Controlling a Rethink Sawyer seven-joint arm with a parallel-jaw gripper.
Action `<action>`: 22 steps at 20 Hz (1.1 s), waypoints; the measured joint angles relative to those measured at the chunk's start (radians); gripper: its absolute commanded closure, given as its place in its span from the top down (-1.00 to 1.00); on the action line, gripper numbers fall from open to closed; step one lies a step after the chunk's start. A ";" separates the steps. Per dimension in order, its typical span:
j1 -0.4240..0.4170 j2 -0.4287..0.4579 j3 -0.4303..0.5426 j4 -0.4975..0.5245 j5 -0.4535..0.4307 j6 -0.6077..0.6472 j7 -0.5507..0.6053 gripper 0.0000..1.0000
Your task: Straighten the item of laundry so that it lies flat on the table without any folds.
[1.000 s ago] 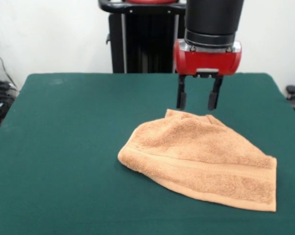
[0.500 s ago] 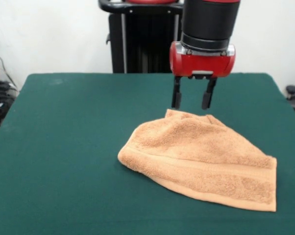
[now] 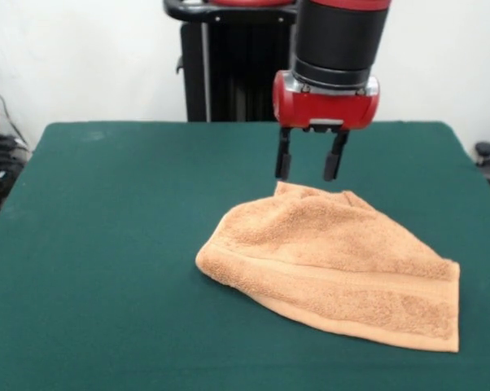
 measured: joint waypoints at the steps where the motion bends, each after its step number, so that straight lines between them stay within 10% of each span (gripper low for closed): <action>1: -0.003 0.000 0.000 0.004 -0.004 0.000 0.000 1.00; 22: -0.040 0.056 0.002 0.110 -0.122 -0.165 0.000 1.00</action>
